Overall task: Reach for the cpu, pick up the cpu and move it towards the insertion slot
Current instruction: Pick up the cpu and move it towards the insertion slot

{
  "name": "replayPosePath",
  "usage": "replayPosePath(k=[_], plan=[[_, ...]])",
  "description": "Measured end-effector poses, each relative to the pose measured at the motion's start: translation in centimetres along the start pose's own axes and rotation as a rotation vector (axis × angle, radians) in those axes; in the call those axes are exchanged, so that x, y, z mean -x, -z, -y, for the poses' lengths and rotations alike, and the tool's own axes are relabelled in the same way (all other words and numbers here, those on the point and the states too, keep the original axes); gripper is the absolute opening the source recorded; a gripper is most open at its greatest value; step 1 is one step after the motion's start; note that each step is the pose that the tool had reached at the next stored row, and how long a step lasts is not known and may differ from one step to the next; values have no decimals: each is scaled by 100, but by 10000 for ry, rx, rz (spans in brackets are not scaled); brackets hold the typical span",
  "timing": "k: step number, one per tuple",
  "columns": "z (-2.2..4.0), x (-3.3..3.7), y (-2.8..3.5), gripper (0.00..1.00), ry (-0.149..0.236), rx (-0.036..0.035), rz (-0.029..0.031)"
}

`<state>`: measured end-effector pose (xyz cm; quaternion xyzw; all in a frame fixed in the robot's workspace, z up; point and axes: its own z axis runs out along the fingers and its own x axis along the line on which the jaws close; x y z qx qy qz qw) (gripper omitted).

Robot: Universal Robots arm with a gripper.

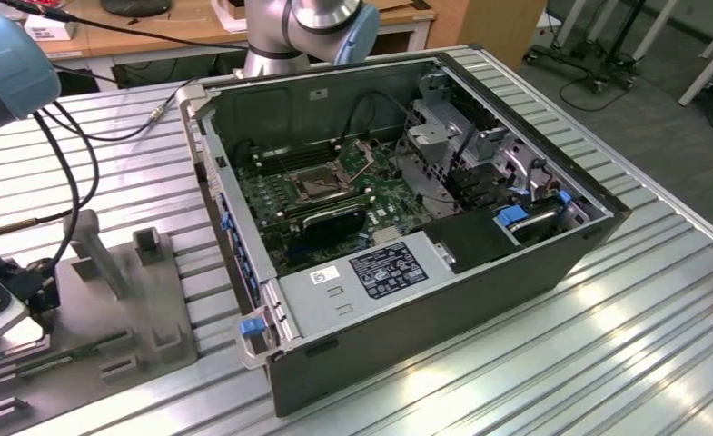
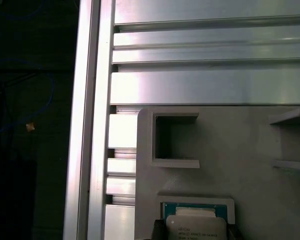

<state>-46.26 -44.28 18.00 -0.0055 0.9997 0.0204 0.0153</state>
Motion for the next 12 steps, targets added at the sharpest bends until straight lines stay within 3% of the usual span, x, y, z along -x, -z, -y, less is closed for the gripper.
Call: replayPosePath(k=[12], plan=[[0, 0, 0, 55, -17, 0, 1]])
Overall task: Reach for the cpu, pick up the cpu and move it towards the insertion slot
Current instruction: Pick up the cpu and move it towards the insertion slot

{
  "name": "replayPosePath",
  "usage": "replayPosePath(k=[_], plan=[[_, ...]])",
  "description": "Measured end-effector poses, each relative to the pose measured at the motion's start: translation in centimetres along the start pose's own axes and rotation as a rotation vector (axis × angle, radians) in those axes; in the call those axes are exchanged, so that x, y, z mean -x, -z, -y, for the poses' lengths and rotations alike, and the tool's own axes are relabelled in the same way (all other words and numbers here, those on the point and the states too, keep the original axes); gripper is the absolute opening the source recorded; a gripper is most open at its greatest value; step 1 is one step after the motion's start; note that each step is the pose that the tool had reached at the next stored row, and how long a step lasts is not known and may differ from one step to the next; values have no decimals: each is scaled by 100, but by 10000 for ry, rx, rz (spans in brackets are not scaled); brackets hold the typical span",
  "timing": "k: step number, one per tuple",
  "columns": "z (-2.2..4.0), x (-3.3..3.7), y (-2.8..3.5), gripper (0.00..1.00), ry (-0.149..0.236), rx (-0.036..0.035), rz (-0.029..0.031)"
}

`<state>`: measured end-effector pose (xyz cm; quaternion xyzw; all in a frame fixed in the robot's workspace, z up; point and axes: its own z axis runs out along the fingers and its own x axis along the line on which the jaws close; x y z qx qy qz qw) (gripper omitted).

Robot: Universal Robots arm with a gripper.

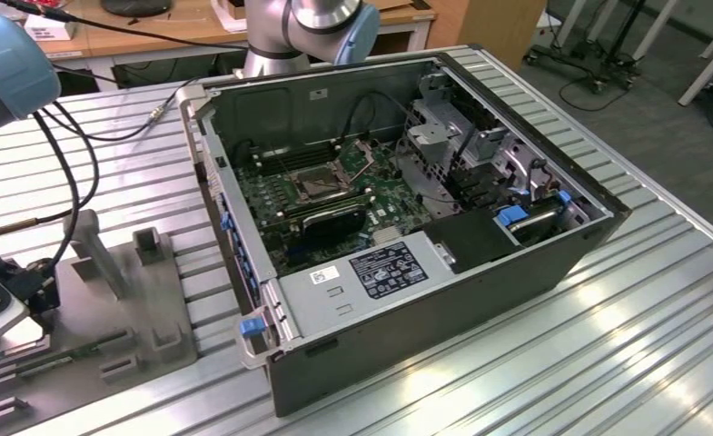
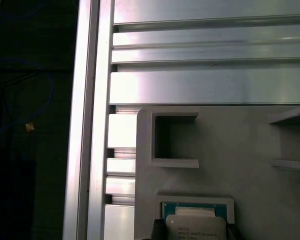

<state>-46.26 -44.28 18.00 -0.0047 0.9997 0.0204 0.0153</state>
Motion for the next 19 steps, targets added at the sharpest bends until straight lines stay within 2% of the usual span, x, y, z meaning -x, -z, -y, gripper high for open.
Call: replayPosePath(k=[3, 9, 19], plan=[[0, 0, 10, 55, 0, 0, 0], [-3, 3, 72, 55, 0, 0, 1], [-3, 2, 76, 55, 0, 0, 1]])
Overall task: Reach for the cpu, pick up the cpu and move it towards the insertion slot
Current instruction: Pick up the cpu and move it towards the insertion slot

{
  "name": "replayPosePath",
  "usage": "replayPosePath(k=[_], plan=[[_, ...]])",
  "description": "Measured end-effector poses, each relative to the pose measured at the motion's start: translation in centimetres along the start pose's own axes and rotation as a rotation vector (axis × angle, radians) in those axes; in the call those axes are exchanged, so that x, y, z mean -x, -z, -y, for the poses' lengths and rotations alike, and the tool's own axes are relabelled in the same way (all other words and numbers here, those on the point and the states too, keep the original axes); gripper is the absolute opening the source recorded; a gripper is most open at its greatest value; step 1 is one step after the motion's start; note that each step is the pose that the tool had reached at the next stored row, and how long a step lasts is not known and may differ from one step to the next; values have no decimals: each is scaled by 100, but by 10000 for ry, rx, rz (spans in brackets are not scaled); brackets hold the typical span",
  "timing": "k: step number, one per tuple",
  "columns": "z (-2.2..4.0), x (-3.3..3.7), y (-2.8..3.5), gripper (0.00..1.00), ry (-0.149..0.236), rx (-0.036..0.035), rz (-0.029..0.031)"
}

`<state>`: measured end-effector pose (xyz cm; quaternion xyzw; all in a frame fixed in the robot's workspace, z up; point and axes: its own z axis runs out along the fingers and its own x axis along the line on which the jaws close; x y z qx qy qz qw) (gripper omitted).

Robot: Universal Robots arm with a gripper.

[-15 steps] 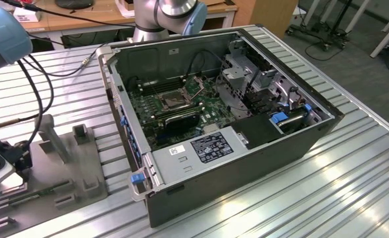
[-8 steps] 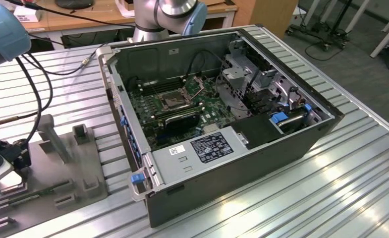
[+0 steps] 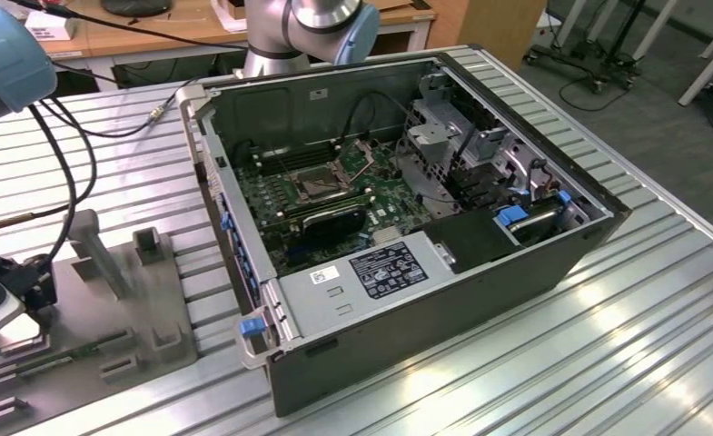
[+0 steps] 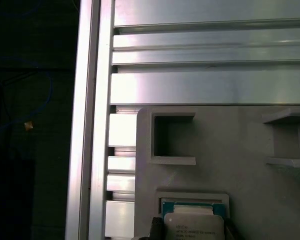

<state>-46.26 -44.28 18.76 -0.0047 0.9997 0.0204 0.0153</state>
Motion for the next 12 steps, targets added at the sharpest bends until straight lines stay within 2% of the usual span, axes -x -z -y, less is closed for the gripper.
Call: replayPosePath(k=[12], plan=[[-4, 3, 93, 55, 0, 0, 0]])
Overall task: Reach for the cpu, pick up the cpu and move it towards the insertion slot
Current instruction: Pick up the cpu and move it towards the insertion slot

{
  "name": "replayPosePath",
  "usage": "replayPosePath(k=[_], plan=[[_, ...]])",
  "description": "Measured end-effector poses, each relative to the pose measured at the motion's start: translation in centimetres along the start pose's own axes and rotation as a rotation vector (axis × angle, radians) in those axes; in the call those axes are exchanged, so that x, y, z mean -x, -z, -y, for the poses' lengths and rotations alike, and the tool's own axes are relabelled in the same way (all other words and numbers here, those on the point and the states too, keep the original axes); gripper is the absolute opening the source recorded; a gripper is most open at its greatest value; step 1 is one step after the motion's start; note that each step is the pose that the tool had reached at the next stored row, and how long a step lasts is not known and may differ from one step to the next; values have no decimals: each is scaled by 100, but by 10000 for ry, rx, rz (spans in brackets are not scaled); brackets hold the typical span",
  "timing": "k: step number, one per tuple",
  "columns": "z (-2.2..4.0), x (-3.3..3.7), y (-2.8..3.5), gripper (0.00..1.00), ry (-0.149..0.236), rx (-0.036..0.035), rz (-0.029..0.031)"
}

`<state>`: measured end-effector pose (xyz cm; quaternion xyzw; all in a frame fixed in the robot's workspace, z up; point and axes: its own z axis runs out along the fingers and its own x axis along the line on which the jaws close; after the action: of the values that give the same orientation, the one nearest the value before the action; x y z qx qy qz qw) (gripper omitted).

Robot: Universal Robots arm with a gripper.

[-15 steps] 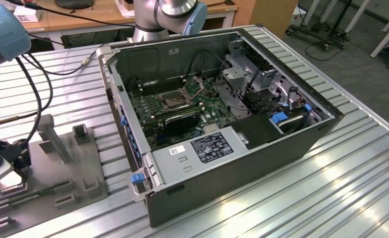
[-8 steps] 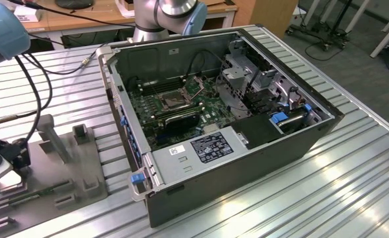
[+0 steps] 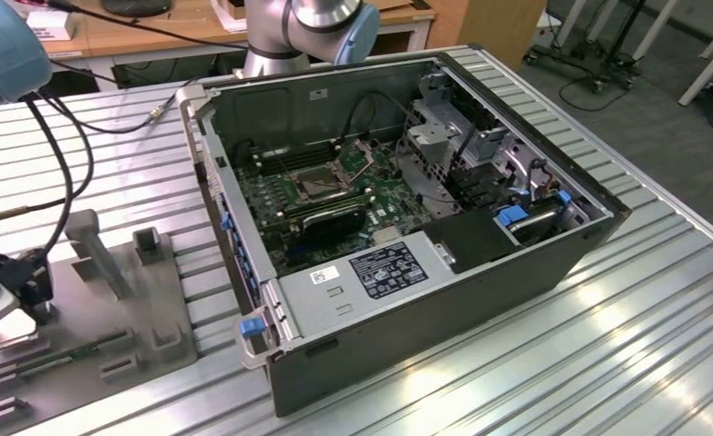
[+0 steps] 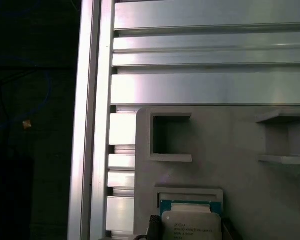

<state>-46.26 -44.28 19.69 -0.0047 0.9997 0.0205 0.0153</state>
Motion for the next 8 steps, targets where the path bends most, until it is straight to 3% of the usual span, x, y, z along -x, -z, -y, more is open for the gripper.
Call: replayPosePath(k=[8], plan=[[-2, 1, 37, 55, 0, 2, 3]])
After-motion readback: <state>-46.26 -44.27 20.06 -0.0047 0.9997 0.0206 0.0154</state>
